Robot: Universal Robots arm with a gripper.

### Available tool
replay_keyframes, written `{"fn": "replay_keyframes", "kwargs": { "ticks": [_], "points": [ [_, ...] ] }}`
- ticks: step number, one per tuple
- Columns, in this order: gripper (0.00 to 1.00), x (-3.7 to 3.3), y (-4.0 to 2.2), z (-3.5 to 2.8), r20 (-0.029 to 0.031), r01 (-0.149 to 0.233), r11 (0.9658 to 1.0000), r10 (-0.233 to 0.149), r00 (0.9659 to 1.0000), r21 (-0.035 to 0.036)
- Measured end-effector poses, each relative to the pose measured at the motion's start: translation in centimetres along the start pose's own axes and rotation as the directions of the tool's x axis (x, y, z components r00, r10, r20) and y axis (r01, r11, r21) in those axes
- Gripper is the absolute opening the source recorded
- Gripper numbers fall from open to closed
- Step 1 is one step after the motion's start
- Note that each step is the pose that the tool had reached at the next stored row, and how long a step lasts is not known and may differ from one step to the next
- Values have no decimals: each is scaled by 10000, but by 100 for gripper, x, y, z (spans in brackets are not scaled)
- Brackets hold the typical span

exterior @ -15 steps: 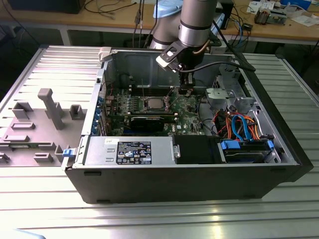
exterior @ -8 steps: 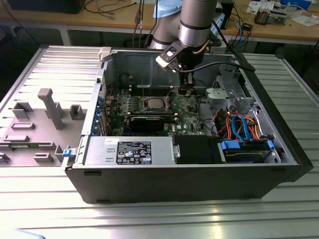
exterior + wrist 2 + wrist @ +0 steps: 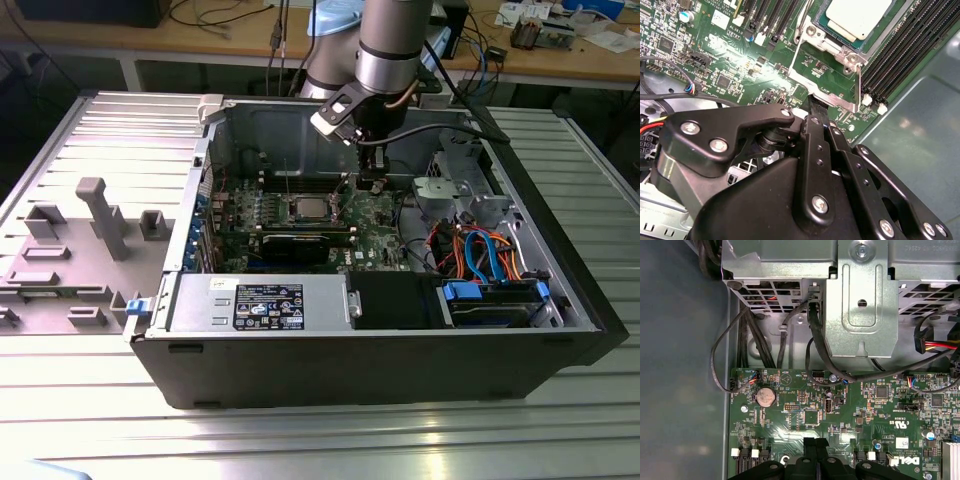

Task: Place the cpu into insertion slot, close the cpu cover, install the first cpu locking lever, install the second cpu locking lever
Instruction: 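Close the cpu cover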

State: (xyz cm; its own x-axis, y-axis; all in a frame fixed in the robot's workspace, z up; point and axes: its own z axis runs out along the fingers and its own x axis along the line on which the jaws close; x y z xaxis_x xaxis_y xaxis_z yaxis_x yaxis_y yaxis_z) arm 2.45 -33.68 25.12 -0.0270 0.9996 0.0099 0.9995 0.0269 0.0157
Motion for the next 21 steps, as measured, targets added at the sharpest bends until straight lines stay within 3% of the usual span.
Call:
{"fn": "replay_keyframes", "kwargs": {
  "ticks": [21],
  "points": [
    [11, 2, -75, -1, 0, 0, 10000, 0, 10000, 0]
  ]
}}
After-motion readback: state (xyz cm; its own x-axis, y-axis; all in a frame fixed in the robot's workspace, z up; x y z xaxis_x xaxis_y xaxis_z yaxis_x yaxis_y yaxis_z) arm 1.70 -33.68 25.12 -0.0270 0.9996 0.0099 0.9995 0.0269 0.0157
